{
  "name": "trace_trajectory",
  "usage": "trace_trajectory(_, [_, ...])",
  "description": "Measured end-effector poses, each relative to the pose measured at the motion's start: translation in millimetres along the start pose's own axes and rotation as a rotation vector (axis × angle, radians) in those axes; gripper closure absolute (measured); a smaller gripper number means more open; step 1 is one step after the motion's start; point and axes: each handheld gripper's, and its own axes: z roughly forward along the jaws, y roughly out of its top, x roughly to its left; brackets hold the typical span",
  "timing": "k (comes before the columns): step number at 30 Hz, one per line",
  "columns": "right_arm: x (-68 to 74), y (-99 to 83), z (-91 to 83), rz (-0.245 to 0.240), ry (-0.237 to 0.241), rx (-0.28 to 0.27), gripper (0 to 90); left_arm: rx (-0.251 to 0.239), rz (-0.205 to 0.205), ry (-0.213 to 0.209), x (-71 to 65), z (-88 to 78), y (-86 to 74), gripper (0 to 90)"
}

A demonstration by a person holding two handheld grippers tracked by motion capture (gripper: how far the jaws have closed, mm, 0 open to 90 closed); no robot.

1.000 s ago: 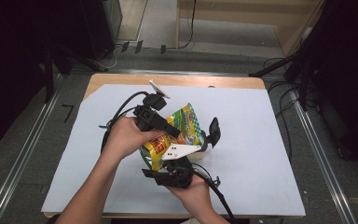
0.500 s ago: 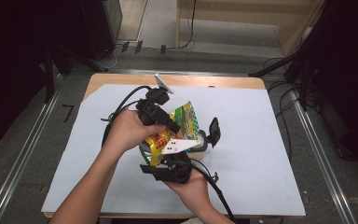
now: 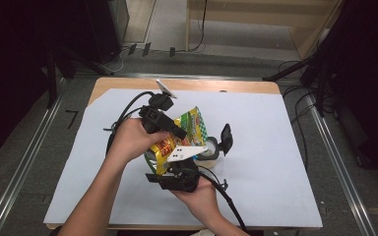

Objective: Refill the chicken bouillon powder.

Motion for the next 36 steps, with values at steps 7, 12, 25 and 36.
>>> trace_trajectory(7, [0.2,0.7,-0.4,-0.005,-0.001,-0.002,68.1,-0.013,0.026,-0.006,-0.7,-0.7,-2.7,77.2])
trace_trajectory(12, [-0.4,0.3,-1.4,-0.013,-0.005,-0.003,68.2,-0.026,0.046,0.009,-5.1,-0.9,-5.5,73.9])
trace_trajectory(25, [0.8,0.3,-3.4,-0.022,-0.004,0.000,68.2,-0.060,-0.005,0.001,-3.1,-2.4,-7.9,79.4])
trace_trajectory(36, [-0.2,0.7,-2.6,-0.016,0.004,-0.009,68.3,-0.076,-0.014,0.021,-6.3,-4.0,-8.3,79.3])
